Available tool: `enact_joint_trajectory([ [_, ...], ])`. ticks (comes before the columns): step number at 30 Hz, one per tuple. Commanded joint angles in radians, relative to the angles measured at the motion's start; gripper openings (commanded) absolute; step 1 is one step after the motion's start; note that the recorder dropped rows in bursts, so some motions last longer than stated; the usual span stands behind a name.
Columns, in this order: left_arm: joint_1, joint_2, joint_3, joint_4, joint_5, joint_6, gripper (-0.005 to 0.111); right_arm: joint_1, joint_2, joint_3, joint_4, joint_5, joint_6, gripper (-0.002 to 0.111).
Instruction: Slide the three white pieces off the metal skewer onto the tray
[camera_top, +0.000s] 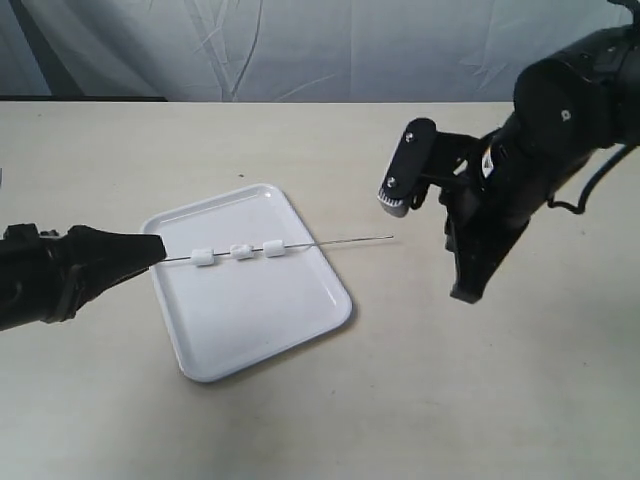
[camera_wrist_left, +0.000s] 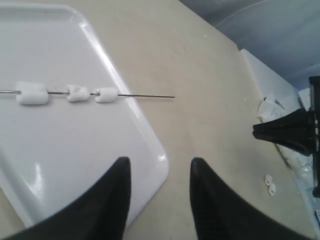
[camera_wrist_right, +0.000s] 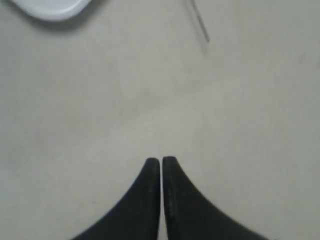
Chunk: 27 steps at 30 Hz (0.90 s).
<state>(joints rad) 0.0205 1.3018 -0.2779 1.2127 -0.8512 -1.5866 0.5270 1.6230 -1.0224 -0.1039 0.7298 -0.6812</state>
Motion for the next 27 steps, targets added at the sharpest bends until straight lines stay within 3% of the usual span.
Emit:
enact_joint_trajectory([
  [1, -0.003, 0.043, -0.003, -0.052, 0.029, 0.003, 0.039, 0.002, 0.061, -0.104, -0.007, -0.074, -0.051, 0.023],
  [4, -0.003, 0.092, -0.003, -0.130, 0.025, 0.079, 0.048, 0.002, 0.123, -0.175, -0.007, -0.080, -0.051, 0.040],
  [10, -0.003, 0.201, -0.005, -0.216, -0.003, 0.167, 0.054, 0.002, 0.283, -0.308, 0.005, 0.051, -0.051, 0.023],
  [16, -0.003, 0.279, -0.035, -0.215, -0.030, 0.184, 0.054, 0.002, 0.422, -0.429, 0.001, 0.039, -0.064, 0.034],
  [27, -0.003, 0.301, -0.051, -0.194, -0.095, 0.214, 0.054, 0.002, 0.629, -0.619, 0.061, 0.096, -0.145, 0.034],
])
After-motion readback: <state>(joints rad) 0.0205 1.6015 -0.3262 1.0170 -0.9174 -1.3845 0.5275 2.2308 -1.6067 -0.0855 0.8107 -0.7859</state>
